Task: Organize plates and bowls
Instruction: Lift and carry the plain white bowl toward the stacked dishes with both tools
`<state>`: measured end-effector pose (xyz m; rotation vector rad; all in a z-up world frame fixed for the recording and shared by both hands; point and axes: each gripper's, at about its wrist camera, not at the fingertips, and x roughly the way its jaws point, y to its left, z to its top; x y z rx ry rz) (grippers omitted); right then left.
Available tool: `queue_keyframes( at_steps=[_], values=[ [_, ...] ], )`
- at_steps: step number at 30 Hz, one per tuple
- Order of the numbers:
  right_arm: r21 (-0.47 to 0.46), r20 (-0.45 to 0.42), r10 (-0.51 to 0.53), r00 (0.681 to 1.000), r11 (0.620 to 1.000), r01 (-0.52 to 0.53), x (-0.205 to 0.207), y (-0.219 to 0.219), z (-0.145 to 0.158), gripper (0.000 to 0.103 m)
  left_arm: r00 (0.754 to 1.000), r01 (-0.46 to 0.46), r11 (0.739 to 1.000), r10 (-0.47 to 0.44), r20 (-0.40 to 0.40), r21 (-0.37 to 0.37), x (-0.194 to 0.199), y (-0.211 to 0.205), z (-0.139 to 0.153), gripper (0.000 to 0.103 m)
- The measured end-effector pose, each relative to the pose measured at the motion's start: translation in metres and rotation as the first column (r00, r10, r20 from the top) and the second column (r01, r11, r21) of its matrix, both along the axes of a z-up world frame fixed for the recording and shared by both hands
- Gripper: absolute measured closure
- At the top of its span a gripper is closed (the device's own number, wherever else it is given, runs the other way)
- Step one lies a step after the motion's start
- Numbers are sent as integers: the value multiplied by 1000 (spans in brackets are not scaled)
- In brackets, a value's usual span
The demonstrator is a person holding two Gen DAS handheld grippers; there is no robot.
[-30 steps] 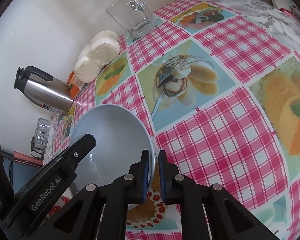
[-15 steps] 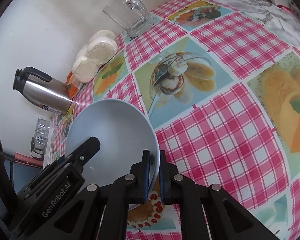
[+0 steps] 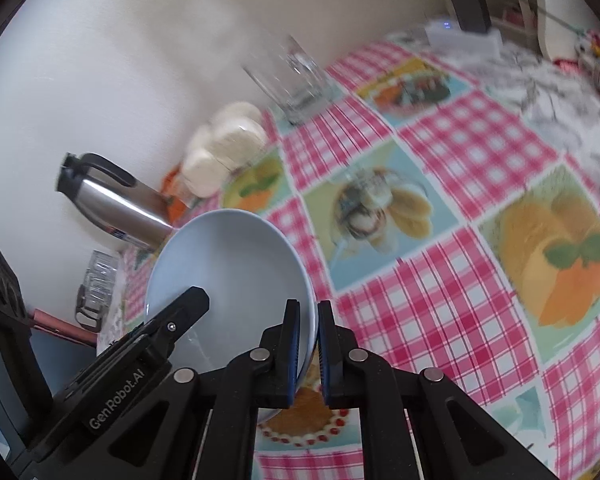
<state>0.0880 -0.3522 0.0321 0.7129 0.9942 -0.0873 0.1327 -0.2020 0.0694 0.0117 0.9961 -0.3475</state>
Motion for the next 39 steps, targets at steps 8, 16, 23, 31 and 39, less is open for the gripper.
queue_keyframes(
  at_steps=[8, 16, 23, 31, 39],
  values=[
    [-46, 128, 23, 992, 999, -17, -7, 17, 64, 94, 993, -6, 995, 17, 115, -96, -21, 29, 59, 83],
    [-74, 202, 56, 978, 996, -42, -16, 41, 106, 94, 985, -27, 988, 53, 166, -153, -37, 58, 90, 83],
    [-115, 233, 100, 967, 991, -75, -21, 69, 131, 94, 981, -68, 979, 101, 169, -190, -52, 89, 104, 83],
    [-141, 238, 156, 959, 982, -124, -24, 100, 143, 94, 974, -105, 972, 144, 177, -212, -67, 119, 114, 83],
    [-186, 227, 209, 951, 968, -169, -28, 132, 150, 94, 969, -151, 960, 191, 157, -237, -81, 153, 110, 83]
  ],
)
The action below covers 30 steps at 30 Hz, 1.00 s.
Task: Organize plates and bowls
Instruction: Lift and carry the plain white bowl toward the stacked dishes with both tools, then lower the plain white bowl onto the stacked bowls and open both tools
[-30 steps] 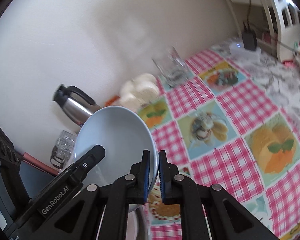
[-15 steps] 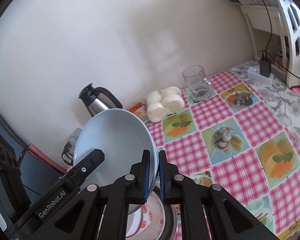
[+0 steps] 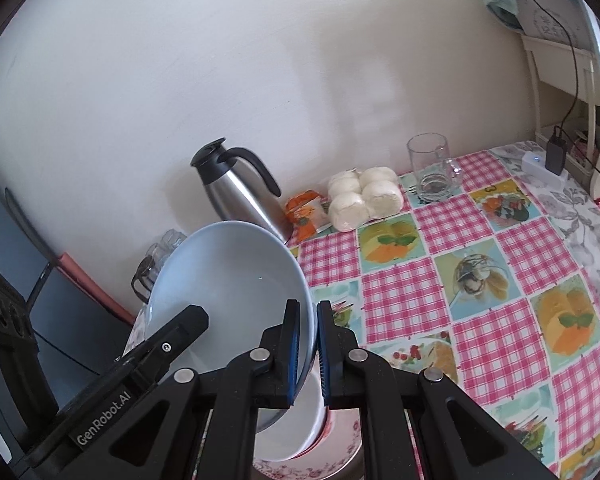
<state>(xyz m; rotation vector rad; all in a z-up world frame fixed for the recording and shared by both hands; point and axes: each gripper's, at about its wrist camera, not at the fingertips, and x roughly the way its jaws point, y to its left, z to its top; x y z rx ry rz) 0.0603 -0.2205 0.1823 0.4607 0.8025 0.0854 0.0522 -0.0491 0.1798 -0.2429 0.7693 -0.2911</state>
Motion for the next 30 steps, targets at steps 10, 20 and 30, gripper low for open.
queue_keyframes(
  at_steps=[10, 20, 30],
  values=[
    [-57, -37, 62, 997, 996, -64, -5, 39, -9, 93, 998, -49, 999, 48, -46, -14, -14, 32, -17, 83],
    [-89, -114, 97, 989, 990, -108, -7, 62, -34, 93, 990, -73, 997, 71, -126, -14, -17, 51, -43, 83],
    [-87, -227, 100, 969, 989, -122, 3, 66, -68, 91, 976, -74, 997, 73, -206, 5, -7, 49, -67, 83]
  ],
)
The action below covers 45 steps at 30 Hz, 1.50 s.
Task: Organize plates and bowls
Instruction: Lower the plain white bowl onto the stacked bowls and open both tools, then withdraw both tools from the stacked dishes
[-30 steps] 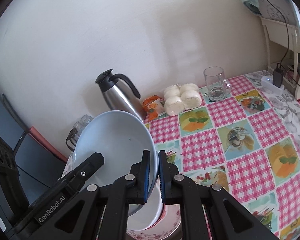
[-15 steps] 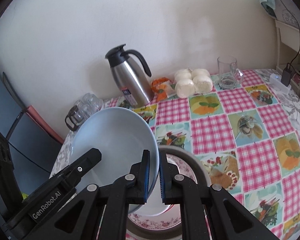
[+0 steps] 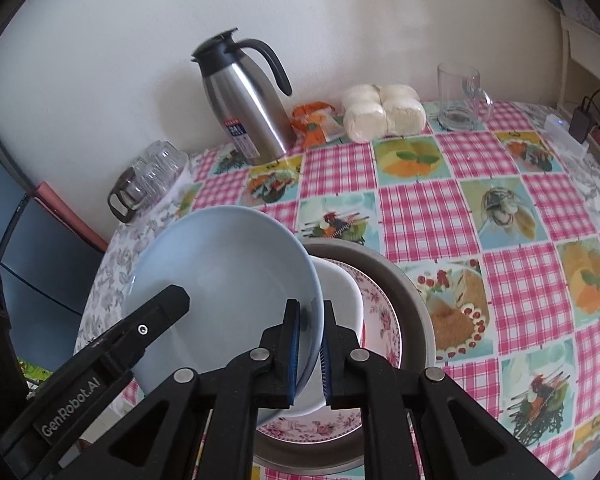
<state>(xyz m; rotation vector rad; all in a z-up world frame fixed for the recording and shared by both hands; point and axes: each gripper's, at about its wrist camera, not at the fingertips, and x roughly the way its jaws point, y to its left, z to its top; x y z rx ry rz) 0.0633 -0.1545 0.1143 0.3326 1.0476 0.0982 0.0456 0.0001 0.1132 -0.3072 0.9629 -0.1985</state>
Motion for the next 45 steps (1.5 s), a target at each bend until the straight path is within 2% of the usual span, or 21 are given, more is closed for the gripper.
queue_keyframes(
  at_steps=[9, 15, 18, 22, 25, 29, 30, 31, 32, 33, 34, 35, 37, 40, 42, 45],
  values=[
    [6, -50, -12, 999, 1000, 13, 5, -5, -15, 90, 999, 2, 1000, -1, -48, 12, 5, -4, -14, 83],
    [-4, -53, -3, 999, 1000, 3, 6, -2, -13, 90, 999, -10, 1000, 11, -53, 3, 5, 0, -15, 83],
    [7, -41, 3, 999, 1000, -3, 5, -4, -9, 82, 999, -12, 1000, 12, -40, 4, 4, 0, -12, 83],
    [1, -31, 0, 1000, 1000, 0, 3, -5, -4, 81, 999, -18, 1000, 18, -30, 3, 3, 3, -9, 83],
    [-28, 8, -16, 1000, 999, 16, -1, -8, 6, 69, 1000, -25, 1000, 25, -9, 7, -2, 5, -4, 83],
    [-27, 16, -20, 1000, 999, 20, -6, -14, 11, 68, 999, -38, 999, 38, 1, 22, -12, 9, -2, 82],
    [-31, 15, -20, 1000, 999, 21, -8, -14, 11, 68, 999, -43, 999, 43, 2, 24, -14, 10, -1, 81],
    [-38, 15, -18, 1000, 999, 18, -11, -14, 11, 63, 999, -51, 998, 51, 3, 26, -17, 12, -1, 73],
    [-42, 17, -15, 1000, 999, 16, -13, -15, 11, 57, 998, -56, 998, 56, 5, 27, -19, 13, -1, 60],
    [-49, 26, -13, 1000, 999, 14, -17, -15, 13, 44, 998, -67, 997, 66, 6, 30, -23, 15, -1, 53],
    [-52, 31, -12, 999, 999, 14, -21, -15, 13, 39, 997, -79, 996, 79, 5, 36, -25, 17, -1, 42],
    [-59, 37, -10, 999, 998, 12, -24, -15, 13, 38, 996, -92, 995, 92, 3, 44, -28, 18, -1, 36],
    [-68, 40, -11, 999, 998, 14, -32, -16, 12, 34, 995, -104, 993, 104, 5, 59, -35, 19, -3, 32],
    [-71, 44, -17, 999, 997, 20, -44, -20, 8, 27, 994, -109, 990, 110, -1, 88, -44, 20, -8, 19],
    [-62, 49, -19, 999, 998, 22, -51, -22, 6, 21, 994, -111, 988, 112, -2, 108, -49, 21, -12, 18],
    [-65, 49, -21, 999, 998, 25, -60, -23, 3, 18, 993, -116, 985, 117, -5, 131, -57, 22, -17, 14]
  ],
)
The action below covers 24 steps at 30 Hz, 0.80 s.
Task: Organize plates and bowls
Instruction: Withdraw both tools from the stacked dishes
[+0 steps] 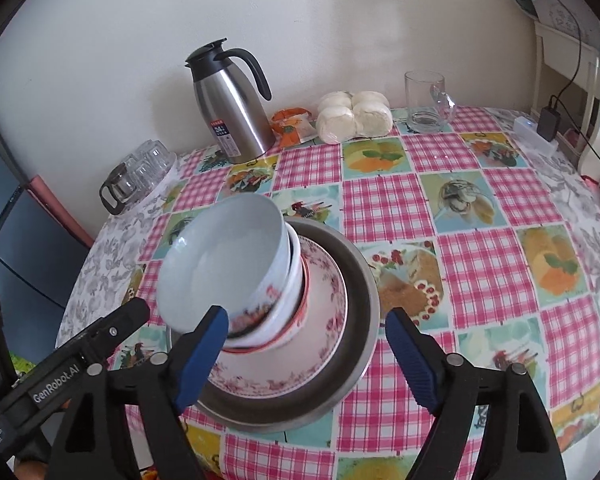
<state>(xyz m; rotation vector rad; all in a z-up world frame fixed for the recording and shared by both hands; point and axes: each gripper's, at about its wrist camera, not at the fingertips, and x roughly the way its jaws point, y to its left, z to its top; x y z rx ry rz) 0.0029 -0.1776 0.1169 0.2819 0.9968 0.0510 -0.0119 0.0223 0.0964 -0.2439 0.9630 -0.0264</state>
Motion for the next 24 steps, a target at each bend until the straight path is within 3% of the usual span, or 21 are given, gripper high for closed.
queue_keyframes(
  at_steps=[3, 7, 11, 15, 24],
  values=[
    [-7, -11, 6, 1000, 1000, -6, -5, 0, -4, 16, 1000, 2, 1000, -2, -13, 29, -6, 0, -6, 9],
    [-23, -28, 8, 1000, 1000, -9, -9, 0, -10, 6, 999, 16, 998, -13, -35, 65, -11, -2, -12, 7],
    [-35, -36, 6, 999, 999, -7, -12, 0, -14, 5, 998, 19, 992, -12, -63, 121, -15, -5, -18, 7],
    [-46, -42, 5, 999, 999, -7, -14, -1, -16, 0, 998, 18, 992, -11, -61, 122, -18, -4, -18, 7],
    [-72, -65, 15, 998, 997, -19, -17, 0, -22, 0, 996, 6, 989, 7, -88, 150, -21, -4, -20, 7]
  ],
)
